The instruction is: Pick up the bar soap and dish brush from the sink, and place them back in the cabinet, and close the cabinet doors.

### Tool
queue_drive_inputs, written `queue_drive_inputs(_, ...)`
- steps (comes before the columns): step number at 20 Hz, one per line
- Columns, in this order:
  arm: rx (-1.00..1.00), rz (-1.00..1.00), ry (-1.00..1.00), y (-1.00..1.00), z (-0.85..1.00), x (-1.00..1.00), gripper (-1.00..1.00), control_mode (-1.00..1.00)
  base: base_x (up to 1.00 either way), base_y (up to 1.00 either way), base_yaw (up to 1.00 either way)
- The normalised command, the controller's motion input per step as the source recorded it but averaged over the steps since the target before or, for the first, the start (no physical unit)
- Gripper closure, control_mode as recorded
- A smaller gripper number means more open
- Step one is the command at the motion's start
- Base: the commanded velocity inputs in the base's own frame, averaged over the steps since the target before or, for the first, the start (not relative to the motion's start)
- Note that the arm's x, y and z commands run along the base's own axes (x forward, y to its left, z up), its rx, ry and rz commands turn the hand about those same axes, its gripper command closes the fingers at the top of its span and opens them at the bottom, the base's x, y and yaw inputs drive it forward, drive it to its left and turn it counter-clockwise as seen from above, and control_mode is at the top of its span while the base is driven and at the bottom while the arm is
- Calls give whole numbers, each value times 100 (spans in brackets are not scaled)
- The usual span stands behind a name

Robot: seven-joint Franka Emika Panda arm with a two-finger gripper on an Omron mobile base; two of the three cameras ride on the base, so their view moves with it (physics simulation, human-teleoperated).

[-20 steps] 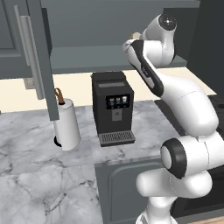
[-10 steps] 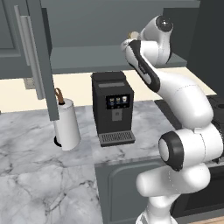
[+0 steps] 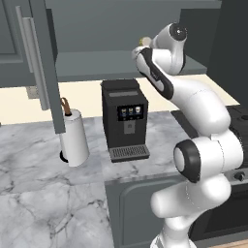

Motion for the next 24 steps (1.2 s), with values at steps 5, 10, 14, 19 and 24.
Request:
queue_drive_inputs(5,0,1,-2,0,-5,34,100,-100,0,0,0)
queue_drive_inputs(10,0,1,0,0,0,38,100,-100,0,0,0)
queue_drive_inputs(14,0,1,0,0,0,37,100,-100,0,0,0)
queue_drive_inputs(19,0,1,0,0,0,36,100,-100,0,0,0)
queue_drive_inputs(24,0,1,0,0,-10,24,100,-100,0,0,0)
